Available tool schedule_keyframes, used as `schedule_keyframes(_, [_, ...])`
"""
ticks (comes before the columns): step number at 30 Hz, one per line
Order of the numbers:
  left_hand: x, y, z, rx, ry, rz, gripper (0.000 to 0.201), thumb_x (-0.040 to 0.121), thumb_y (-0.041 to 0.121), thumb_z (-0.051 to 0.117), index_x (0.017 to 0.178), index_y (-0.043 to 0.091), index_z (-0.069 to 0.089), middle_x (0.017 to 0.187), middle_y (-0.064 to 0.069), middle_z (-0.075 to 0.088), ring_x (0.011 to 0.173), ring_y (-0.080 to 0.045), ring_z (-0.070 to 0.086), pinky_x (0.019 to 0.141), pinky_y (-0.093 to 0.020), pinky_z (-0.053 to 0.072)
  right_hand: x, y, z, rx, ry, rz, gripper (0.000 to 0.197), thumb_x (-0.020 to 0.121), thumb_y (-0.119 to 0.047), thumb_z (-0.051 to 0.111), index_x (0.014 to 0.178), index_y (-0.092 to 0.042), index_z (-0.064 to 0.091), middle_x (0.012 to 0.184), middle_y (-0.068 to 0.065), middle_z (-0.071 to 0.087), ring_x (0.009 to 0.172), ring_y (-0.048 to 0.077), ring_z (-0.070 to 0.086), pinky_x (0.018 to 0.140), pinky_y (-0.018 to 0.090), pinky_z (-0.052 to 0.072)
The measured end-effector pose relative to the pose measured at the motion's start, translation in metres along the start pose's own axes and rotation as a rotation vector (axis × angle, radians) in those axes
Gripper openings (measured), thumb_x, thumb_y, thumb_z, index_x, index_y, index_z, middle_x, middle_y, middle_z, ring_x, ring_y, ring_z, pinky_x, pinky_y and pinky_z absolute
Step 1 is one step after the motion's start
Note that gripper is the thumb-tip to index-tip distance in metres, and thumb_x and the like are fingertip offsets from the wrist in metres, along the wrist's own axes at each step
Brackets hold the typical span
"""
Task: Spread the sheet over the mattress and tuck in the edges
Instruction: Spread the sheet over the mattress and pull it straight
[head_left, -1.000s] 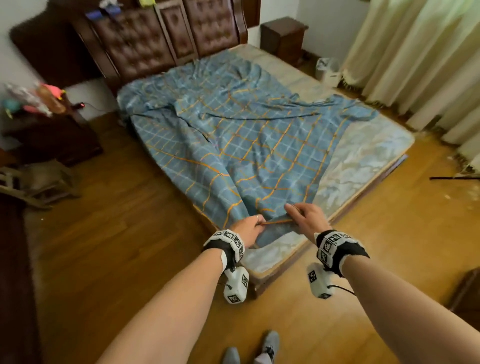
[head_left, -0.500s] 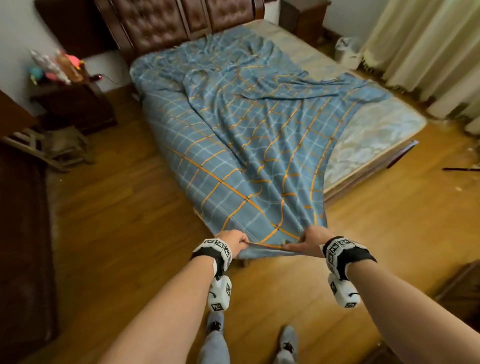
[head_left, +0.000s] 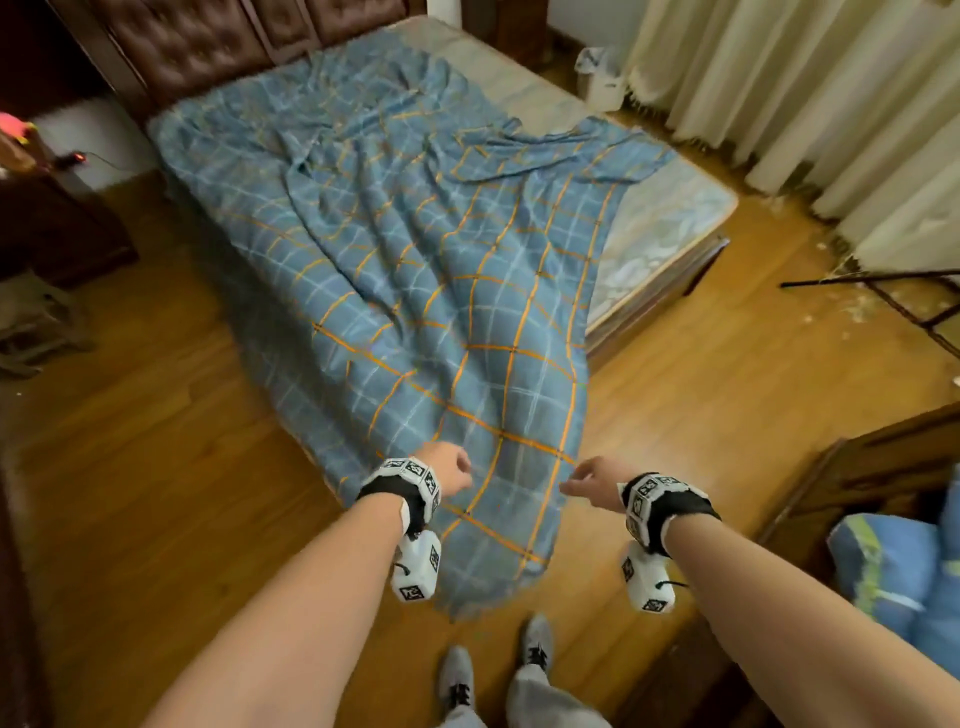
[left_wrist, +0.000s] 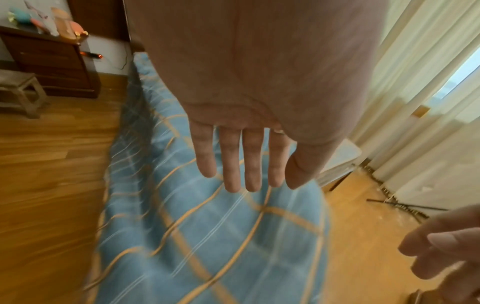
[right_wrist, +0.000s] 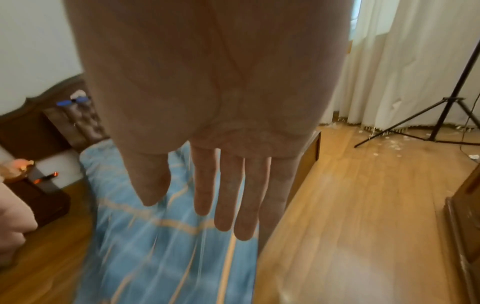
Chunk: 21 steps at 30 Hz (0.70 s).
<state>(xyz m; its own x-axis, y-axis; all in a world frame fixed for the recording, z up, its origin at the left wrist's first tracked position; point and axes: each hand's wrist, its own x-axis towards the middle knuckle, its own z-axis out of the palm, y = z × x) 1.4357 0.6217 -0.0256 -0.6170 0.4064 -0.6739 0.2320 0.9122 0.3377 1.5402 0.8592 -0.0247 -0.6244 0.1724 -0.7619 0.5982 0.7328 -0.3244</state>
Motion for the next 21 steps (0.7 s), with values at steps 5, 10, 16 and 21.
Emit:
schedule_keyframes(5, [0.018,0.076,-0.087,0.038,0.234,0.140,0.031,0.087,0.026,0.061,0.117,0.024,0.066,0.119,0.005,0.067,0.112,-0.016,0.061,0.092,-0.023,0.045,-0.009,-0.003,-0.107,0.060,0.261,-0.112,0.026,0.089,-0.043,0.063,0.103,-0.021,0.071,0.096,0.001,0.071,0.089,0.021,0.066,0.081,0.029,0.053])
schedule_keyframes(10, [0.070,0.166,-0.154,0.082,0.330,0.196,0.026,0.085,0.030,0.060,0.111,0.029,0.066,0.118,0.005,0.066,0.113,-0.017,0.061,0.097,-0.029,0.046,0.011,0.028,-0.219,0.061,0.369,-0.176,0.037,0.091,-0.045,0.060,0.117,-0.019,0.067,0.116,0.002,0.068,0.104,0.021,0.064,0.080,0.027,0.048])
schedule_keyframes(16, [0.178,0.297,-0.206,0.091,0.398,0.202,0.026,0.089,0.033,0.059,0.113,0.027,0.066,0.122,0.001,0.065,0.111,-0.019,0.061,0.094,-0.033,0.049,0.097,0.117,-0.375,0.115,0.471,-0.199,0.044,0.090,-0.045,0.060,0.127,-0.020,0.058,0.125,0.002,0.064,0.108,0.020,0.063,0.088,0.030,0.052])
schedule_keyframes(21, [0.256,0.404,-0.233,0.090,0.375,0.141,0.025,0.092,0.037,0.054,0.115,0.032,0.063,0.123,0.009,0.062,0.106,-0.015,0.063,0.090,-0.034,0.051,0.150,0.188,-0.501,0.074,0.421,-0.190,0.044,0.090,-0.043,0.061,0.128,-0.022,0.057,0.125,0.001,0.064,0.107,0.018,0.063,0.089,0.031,0.053])
